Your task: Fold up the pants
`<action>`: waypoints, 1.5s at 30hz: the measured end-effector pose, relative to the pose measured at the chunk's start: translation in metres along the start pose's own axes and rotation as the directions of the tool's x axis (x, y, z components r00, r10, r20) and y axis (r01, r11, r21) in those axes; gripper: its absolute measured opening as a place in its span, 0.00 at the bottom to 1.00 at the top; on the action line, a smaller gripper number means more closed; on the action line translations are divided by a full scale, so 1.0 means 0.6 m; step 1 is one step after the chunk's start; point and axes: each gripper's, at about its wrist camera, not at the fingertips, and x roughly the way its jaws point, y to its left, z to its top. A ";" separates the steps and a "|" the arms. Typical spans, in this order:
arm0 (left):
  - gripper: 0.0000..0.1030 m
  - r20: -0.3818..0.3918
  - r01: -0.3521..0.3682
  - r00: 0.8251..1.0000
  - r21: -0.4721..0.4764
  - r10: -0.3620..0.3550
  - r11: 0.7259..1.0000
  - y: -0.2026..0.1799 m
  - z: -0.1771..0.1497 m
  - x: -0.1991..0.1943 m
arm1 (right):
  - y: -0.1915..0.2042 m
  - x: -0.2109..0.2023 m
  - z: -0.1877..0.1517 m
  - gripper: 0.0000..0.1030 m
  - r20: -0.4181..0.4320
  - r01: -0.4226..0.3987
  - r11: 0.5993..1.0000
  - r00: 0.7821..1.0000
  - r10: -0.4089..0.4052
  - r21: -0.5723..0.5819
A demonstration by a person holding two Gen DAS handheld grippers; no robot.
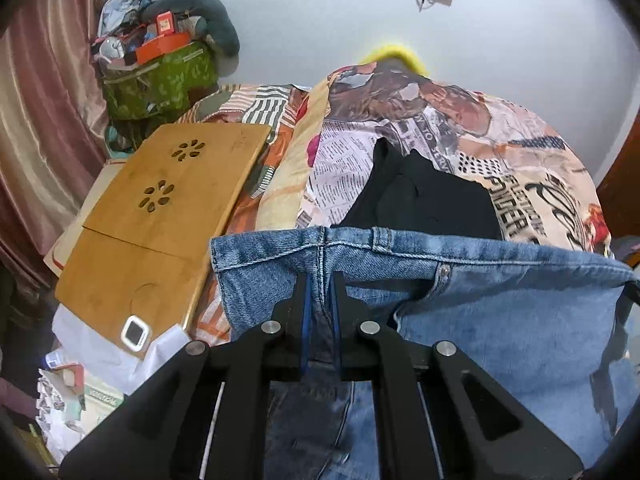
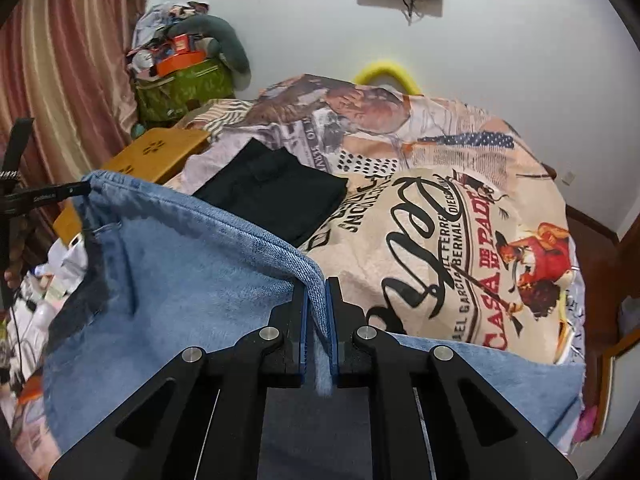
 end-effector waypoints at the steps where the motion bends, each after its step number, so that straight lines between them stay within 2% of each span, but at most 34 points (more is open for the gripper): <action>1: 0.08 0.006 -0.001 1.000 0.005 0.001 1.000 0.002 -0.008 -0.010 | 0.005 -0.010 -0.007 0.07 0.002 -0.007 1.000 1.000 0.007 -0.004; 10: 0.08 0.015 0.021 1.000 -0.009 -0.021 1.000 0.028 -0.088 -0.087 | 0.052 -0.088 -0.074 0.07 0.009 -0.074 0.997 0.997 0.074 0.008; 16: 0.08 0.021 0.039 0.999 -0.027 -0.038 0.999 0.047 -0.149 -0.118 | 0.077 -0.114 -0.122 0.07 -0.014 -0.113 0.993 0.993 0.114 0.031; 22: 0.08 -0.007 0.064 0.998 -0.074 -0.065 0.995 0.073 -0.211 -0.126 | 0.100 -0.118 -0.165 0.07 -0.055 -0.142 0.989 0.988 0.144 0.043; 31: 0.08 -0.077 0.076 0.994 -0.072 -0.081 0.995 0.086 -0.275 -0.109 | 0.119 -0.104 -0.216 0.07 -0.120 -0.157 0.984 0.979 0.167 0.090; 37: 0.08 -0.144 0.075 0.986 -0.069 -0.084 0.995 0.082 -0.308 -0.098 | 0.121 -0.103 -0.223 0.11 -0.136 -0.175 0.979 0.973 0.188 0.102; 41: 0.08 -0.148 0.078 0.985 -0.059 -0.086 0.995 0.079 -0.309 -0.114 | 0.121 -0.111 -0.217 0.12 -0.141 -0.177 0.980 0.972 0.189 0.095; 44: 0.18 -0.123 0.093 0.987 -0.060 -0.100 0.994 0.078 -0.295 -0.136 | 0.117 -0.120 -0.208 0.12 -0.152 -0.179 0.979 0.969 0.193 0.100; 45: 0.28 -0.114 0.096 0.988 -0.069 -0.103 0.993 0.079 -0.287 -0.143 | 0.114 -0.123 -0.206 0.14 -0.152 -0.187 0.977 0.968 0.202 0.106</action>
